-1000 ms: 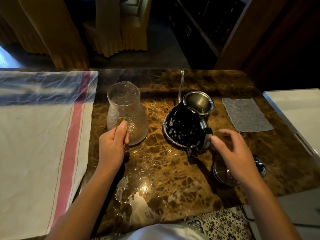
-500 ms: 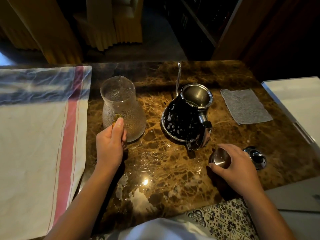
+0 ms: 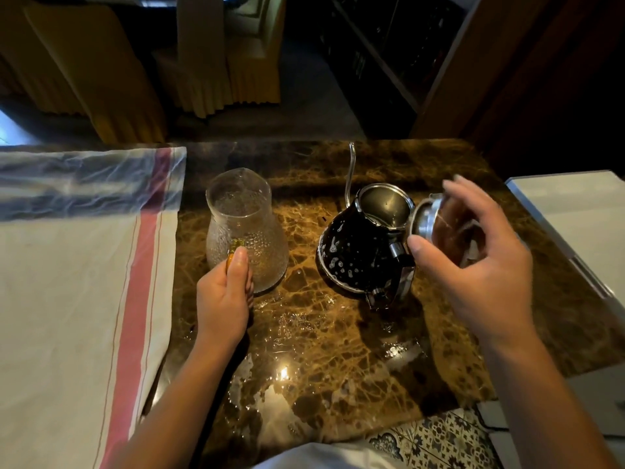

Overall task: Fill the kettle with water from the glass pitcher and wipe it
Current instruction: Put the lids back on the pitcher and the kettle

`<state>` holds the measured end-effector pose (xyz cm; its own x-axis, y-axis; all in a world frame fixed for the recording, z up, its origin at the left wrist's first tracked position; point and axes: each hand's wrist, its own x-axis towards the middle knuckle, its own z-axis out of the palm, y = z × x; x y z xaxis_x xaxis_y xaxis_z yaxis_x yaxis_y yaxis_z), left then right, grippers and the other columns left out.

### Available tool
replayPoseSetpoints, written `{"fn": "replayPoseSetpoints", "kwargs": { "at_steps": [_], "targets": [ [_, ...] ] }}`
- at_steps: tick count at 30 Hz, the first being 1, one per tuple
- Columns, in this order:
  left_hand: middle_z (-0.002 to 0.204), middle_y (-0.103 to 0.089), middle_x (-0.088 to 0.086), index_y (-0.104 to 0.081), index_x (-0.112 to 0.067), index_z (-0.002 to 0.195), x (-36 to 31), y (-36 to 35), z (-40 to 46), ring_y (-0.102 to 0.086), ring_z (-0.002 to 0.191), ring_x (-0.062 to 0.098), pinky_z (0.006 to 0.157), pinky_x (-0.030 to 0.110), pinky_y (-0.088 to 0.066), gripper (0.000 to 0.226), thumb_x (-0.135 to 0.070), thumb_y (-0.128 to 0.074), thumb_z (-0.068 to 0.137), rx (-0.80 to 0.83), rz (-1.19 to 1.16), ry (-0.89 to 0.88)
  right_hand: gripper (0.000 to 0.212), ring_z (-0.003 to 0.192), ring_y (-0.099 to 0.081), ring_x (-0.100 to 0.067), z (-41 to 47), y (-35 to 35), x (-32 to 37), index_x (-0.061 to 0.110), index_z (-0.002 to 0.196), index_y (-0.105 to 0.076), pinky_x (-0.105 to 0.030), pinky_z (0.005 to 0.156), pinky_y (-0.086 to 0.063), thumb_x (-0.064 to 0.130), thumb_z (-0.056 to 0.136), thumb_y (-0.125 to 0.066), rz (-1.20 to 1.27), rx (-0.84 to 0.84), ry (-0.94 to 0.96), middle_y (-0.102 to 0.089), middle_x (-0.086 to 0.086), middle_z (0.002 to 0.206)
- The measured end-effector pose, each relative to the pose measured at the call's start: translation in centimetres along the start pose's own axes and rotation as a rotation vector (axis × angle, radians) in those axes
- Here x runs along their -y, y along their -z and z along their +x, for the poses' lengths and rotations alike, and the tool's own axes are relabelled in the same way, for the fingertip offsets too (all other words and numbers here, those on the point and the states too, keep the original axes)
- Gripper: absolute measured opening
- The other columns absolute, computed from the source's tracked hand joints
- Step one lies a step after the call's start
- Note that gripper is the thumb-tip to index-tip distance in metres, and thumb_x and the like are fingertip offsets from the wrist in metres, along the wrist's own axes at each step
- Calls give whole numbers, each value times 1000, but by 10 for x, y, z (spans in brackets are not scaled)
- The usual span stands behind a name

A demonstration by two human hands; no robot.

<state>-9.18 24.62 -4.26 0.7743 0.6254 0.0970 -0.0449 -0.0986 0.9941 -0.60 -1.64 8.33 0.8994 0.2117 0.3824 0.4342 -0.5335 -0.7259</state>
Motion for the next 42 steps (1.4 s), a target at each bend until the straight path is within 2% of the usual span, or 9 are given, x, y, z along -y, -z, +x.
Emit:
{"fn": "replayPoseSetpoints", "kwargs": {
  "at_steps": [6, 11, 13, 17, 22, 29, 34, 38, 42],
  "targets": [
    [54, -45, -1, -52, -20, 59, 3, -1, 1, -41, 51, 22, 54, 40, -36, 62, -72, -46, 93, -16, -21, -1, 67, 134, -55, -13, 26, -50, 30, 39, 143, -53, -47, 108, -52, 48, 82, -80, 227, 104, 82, -55, 11, 145],
    [54, -44, 12, -51, -18, 59, -1, -2, -2, -42, 50, 30, 52, 52, -40, 64, -71, -45, 94, -14, -32, -22, 66, 135, -47, -2, 49, -98, 55, 34, 144, -51, -14, 108, -42, 43, 86, -81, 206, 250, 226, -50, 11, 150],
    [53, -44, 10, -52, -17, 59, -1, -2, -2, -42, 50, 31, 52, 48, -39, 60, -64, -44, 96, -16, -17, -27, 66, 135, -46, -1, 55, -113, 65, 30, 144, -52, -10, 107, -39, 41, 86, -82, 208, 279, 281, -51, 10, 150],
    [51, -45, 1, -53, -29, 56, -1, -2, -1, -41, 48, 21, 51, 39, -36, 49, -58, -43, 95, -21, -11, -8, 66, 136, -47, -9, 63, -142, 82, 24, 144, -53, -29, 112, -45, 38, 87, -83, 241, 311, 352, -52, 3, 149],
    [51, -44, -3, -46, -18, 58, 1, -4, -3, -41, 48, 11, 51, 32, -37, 51, -53, -42, 95, -46, 15, -52, 62, 146, -40, -22, 64, -176, 87, 28, 144, -56, -53, 114, -44, 39, 88, -81, 214, 349, 408, -46, -2, 158],
    [53, -45, 2, -49, -19, 60, -1, -5, -4, -42, 51, 14, 50, 35, -35, 50, -52, -41, 96, -48, 20, -64, 58, 144, -38, -20, 66, -194, 80, 33, 140, -59, -39, 112, -41, 45, 88, -79, 103, 338, 442, -46, 1, 156],
    [50, -42, -6, -51, -35, 55, -4, -6, -2, -38, 48, 13, 51, 36, -31, 46, -55, -42, 96, -31, -19, -15, 53, 138, -44, -19, 74, -189, 75, 32, 137, -61, -42, 107, -47, 46, 89, -77, 56, 410, 467, -52, 2, 150],
    [52, -43, -4, -52, -28, 58, -3, -6, -2, -40, 49, 15, 51, 36, -33, 48, -55, -42, 96, -38, -7, -28, 53, 143, -42, -21, 72, -188, 70, 34, 139, -60, -46, 110, -46, 50, 90, -74, 21, 472, 464, -50, 1, 155],
    [51, -43, -6, -53, -35, 56, -5, -6, -2, -39, 48, 12, 50, 32, -33, 45, -54, -42, 96, -37, -16, -22, 51, 146, -39, -22, 71, -188, 72, 34, 138, -62, -46, 112, -42, 52, 91, -72, -8, 508, 441, -49, 1, 157]
  ]
}}
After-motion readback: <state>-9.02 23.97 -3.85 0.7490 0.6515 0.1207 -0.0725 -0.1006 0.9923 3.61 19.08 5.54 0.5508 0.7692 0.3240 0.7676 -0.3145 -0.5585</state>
